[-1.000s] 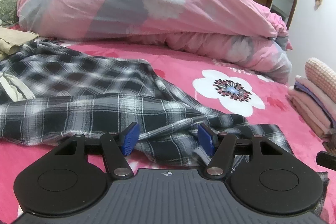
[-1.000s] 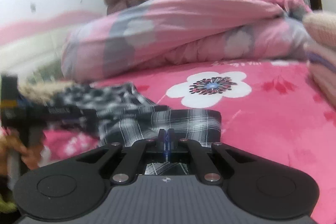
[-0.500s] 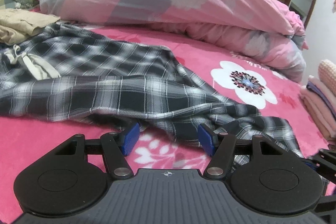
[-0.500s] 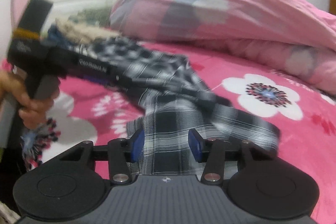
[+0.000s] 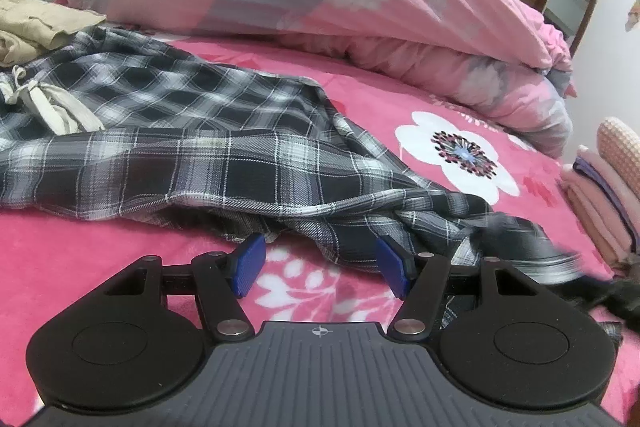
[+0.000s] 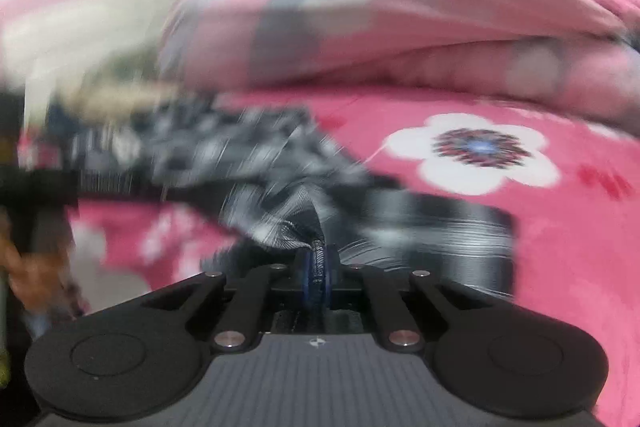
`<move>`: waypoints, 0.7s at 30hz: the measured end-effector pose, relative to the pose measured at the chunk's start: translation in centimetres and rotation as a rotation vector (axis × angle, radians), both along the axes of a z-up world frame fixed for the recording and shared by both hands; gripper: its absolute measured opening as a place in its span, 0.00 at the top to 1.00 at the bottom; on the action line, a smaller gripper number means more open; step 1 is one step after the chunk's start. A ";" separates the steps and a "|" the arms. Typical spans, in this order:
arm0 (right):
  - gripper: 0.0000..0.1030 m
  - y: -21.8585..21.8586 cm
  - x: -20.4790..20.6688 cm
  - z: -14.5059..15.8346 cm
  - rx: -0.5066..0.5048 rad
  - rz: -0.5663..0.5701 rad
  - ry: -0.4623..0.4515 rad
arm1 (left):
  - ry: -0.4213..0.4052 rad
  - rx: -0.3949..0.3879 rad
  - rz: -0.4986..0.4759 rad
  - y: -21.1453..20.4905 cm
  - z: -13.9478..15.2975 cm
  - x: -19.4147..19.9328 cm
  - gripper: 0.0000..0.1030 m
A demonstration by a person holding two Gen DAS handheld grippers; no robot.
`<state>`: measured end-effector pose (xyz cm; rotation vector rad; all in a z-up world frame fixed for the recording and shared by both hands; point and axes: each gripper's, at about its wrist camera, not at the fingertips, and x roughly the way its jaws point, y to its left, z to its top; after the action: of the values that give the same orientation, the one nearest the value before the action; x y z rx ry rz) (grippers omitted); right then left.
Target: Fold clothes
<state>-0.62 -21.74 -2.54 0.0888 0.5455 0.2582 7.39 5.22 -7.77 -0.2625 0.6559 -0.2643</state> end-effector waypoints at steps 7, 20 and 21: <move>0.95 -11.5 -5.9 3.4 0.242 -0.306 -0.101 | -0.042 0.024 -0.049 -1.5 0.8 -0.2 0.40; 0.76 -20.1 -10.2 -1.4 0.256 -0.734 0.063 | -0.041 0.062 -0.138 -4.7 1.4 -0.5 0.40; 0.69 -19.9 -10.8 -1.1 0.237 -0.744 0.044 | -0.036 0.061 -0.161 -5.1 1.3 -0.5 0.40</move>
<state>-11.41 -41.66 -3.61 0.5157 0.4896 -0.4080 6.92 0.11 -6.48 -0.1462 0.6487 -0.4014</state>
